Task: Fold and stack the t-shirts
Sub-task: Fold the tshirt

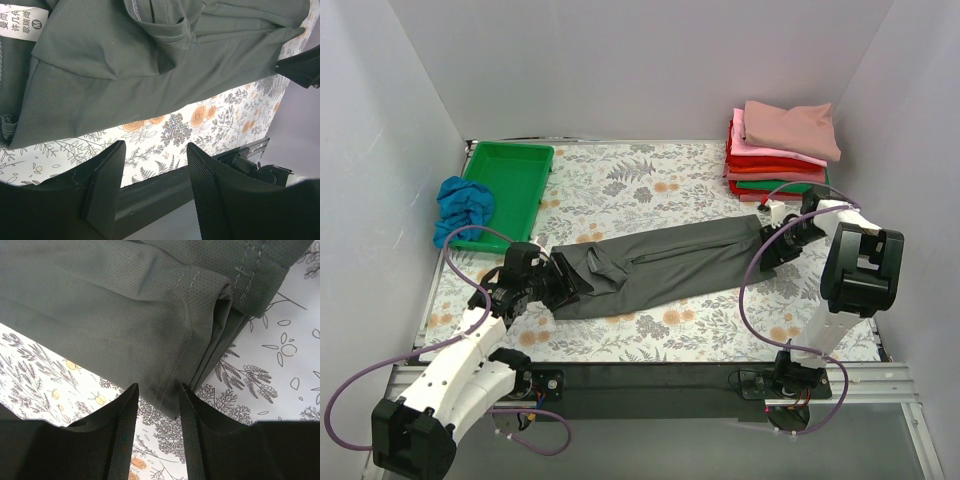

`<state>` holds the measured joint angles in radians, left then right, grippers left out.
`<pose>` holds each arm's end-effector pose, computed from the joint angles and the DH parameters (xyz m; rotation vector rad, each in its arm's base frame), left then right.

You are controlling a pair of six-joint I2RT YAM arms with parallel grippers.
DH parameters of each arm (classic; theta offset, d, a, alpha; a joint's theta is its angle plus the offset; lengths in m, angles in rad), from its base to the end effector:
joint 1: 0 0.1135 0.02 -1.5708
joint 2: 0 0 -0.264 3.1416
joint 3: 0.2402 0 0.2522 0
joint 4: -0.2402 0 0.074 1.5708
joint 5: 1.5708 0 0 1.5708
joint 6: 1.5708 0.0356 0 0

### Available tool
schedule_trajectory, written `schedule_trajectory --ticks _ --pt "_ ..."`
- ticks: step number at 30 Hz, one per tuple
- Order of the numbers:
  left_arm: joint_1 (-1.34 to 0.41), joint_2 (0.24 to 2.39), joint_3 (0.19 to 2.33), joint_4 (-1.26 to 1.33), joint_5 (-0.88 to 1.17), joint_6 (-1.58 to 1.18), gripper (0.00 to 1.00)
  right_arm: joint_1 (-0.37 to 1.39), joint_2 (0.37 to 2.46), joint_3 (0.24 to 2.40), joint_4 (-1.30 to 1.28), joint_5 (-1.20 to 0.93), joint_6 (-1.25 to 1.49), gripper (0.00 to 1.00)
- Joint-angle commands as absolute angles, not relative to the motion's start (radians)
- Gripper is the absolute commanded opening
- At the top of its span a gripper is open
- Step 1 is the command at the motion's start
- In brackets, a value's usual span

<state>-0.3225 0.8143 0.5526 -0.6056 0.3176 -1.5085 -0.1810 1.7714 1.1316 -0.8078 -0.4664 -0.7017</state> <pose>0.1489 -0.0615 0.2178 -1.4063 2.3767 -1.0713 0.3156 -0.0415 0.1691 -0.7565 2.6813 0.5249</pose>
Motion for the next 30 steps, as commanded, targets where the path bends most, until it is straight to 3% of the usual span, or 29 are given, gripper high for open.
schedule_trajectory --ticks 1,20,26,30 --pt "-0.321 0.792 0.549 -0.598 0.293 -1.529 0.5 -0.179 1.786 1.152 -0.79 -0.473 -0.673 0.44" --pt "-0.321 0.802 0.551 -0.614 0.272 -1.539 0.49 -0.181 1.764 1.121 -0.753 -0.428 -0.666 0.41" --pt "-0.321 0.824 0.555 -0.621 0.262 -1.542 0.49 -0.181 1.74 1.083 -0.761 -0.439 -0.683 0.21" --pt "-0.321 0.821 0.555 -0.624 0.262 -1.542 0.48 -0.187 1.712 1.062 -0.765 -0.42 -0.693 0.03"
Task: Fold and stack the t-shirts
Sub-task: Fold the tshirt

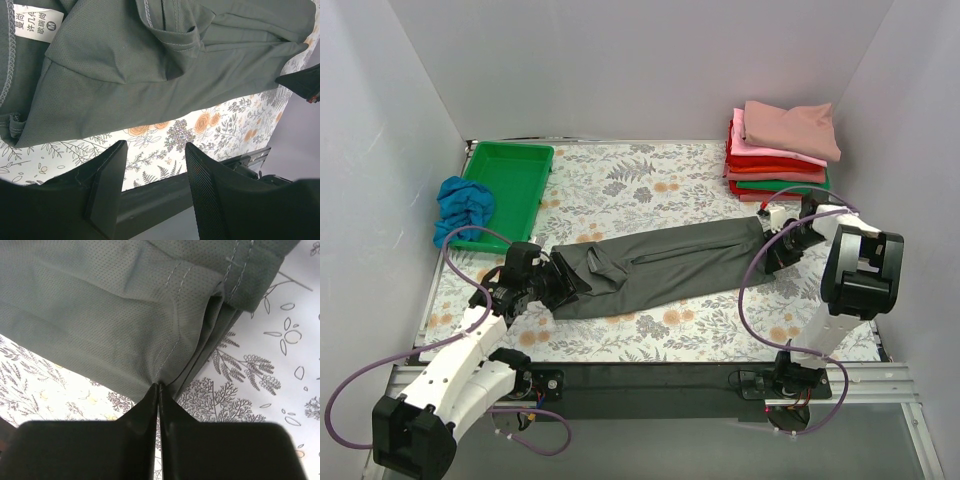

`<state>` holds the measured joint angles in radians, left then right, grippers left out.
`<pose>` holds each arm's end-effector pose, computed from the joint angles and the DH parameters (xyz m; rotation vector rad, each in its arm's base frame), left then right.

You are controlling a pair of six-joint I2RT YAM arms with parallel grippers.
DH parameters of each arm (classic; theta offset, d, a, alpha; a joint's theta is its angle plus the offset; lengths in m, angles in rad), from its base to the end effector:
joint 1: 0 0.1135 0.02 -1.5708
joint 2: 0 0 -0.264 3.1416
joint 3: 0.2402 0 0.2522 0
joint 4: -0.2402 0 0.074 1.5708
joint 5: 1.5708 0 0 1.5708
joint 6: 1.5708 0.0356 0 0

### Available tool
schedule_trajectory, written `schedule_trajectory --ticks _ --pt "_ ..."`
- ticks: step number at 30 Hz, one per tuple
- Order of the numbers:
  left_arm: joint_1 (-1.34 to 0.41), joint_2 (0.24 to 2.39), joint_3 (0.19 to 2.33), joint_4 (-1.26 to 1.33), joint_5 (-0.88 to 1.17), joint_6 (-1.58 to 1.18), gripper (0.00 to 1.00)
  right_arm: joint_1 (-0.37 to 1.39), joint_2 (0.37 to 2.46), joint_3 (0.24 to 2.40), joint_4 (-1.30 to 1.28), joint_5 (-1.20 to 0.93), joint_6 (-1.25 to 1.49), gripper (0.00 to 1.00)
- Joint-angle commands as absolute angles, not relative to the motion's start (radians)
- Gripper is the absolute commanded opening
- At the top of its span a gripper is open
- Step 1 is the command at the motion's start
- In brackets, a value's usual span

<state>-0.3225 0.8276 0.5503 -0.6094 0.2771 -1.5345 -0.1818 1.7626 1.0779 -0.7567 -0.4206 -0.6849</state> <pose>0.1504 -0.0605 0.2146 -1.4628 2.3521 -1.0198 0.3093 -0.0421 0.1586 -0.7375 2.7137 0.4682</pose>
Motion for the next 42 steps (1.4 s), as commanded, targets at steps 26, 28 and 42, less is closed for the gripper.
schedule_trajectory --ticks 26,28,42 --pt "-0.321 0.929 0.624 -0.589 0.273 -1.477 0.46 -0.324 1.473 0.844 -0.801 -0.371 -0.837 0.11" --pt "-0.321 1.009 0.629 -0.523 0.362 -1.453 0.38 -0.337 1.445 0.848 -0.801 -0.391 -0.841 0.34" --pt "-0.325 1.429 0.704 -0.195 0.322 -1.624 0.32 -0.339 1.368 0.808 -0.77 -0.537 -0.805 0.45"
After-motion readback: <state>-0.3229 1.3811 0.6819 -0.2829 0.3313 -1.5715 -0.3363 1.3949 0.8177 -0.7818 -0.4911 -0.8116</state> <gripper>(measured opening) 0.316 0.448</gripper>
